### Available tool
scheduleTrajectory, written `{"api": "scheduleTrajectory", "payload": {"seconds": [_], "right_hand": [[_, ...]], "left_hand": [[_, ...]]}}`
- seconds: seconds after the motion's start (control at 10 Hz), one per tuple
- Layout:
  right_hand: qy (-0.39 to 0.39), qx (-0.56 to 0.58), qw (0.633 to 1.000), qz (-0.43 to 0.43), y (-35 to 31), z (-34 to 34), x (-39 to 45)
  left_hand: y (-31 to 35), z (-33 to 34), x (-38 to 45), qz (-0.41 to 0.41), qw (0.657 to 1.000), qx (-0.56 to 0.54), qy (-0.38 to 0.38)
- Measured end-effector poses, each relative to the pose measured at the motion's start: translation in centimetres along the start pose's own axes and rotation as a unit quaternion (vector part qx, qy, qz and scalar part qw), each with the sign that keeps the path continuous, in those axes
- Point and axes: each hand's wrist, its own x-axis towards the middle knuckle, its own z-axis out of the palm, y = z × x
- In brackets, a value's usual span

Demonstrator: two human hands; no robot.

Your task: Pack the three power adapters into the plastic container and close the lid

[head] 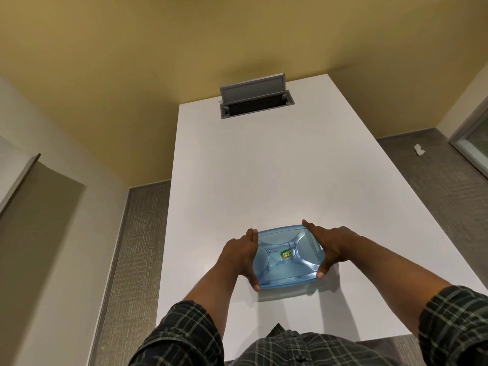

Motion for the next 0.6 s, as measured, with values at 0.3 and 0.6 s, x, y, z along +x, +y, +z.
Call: {"api": "scheduleTrajectory", "payload": {"seconds": [0.3, 0.6], "right_hand": [[0.017, -0.043, 0.998, 0.032, -1.2, 0.3, -0.5], [0.035, -0.112, 0.992, 0.051, -2.5, -0.2, -2.0]], "left_hand": [[0.8, -0.2, -0.3, -0.009, 0.999, 0.024, 0.021], [0.0, -0.1, -1.0, -0.015, 0.998, 0.004, 0.057]]}}
